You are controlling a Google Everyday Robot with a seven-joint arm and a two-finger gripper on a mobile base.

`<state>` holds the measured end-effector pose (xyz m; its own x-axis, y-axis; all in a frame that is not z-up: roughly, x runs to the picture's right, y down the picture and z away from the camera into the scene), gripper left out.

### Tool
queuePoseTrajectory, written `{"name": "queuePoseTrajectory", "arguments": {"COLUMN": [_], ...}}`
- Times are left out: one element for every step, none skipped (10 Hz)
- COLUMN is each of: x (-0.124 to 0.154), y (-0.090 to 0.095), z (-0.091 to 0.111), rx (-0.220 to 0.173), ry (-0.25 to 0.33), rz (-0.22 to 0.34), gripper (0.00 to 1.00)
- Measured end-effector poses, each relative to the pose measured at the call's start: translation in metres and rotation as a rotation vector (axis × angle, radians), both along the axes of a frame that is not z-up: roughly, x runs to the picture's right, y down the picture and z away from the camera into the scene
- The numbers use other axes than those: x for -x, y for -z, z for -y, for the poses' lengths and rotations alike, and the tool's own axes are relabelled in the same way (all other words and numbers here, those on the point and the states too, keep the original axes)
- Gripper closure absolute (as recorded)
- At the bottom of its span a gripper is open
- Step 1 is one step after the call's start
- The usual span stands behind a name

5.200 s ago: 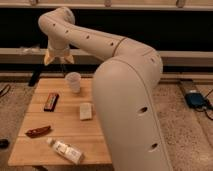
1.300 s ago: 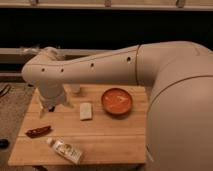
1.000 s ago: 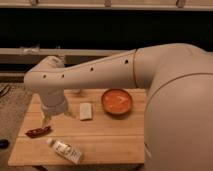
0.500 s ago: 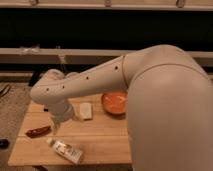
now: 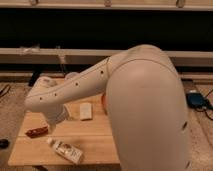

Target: Place the bottle in the ceramic bowl

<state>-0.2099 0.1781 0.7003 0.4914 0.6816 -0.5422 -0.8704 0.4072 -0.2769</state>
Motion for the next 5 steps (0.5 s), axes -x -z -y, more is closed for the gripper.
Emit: {"name": "queuePoseTrajectory", "arguments": {"x": [-0.0014, -0.0015, -0.0012, -0.0002, -0.0004], "y": [-0.0005, -0.0005, -0.0004, -0.0001, -0.0002], "z": [0.0006, 0.0005, 0.0004, 0.0001, 0.0001], "rx": [0.0, 0.0, 0.0, 0.0, 0.0], "ry": [-0.001, 0.0, 0.0, 0.002, 0.002], "rz": [-0.002, -0.001, -0.001, 0.001, 0.0], "gripper": [0.2, 0.2, 0.2, 0.2, 0.2]}}
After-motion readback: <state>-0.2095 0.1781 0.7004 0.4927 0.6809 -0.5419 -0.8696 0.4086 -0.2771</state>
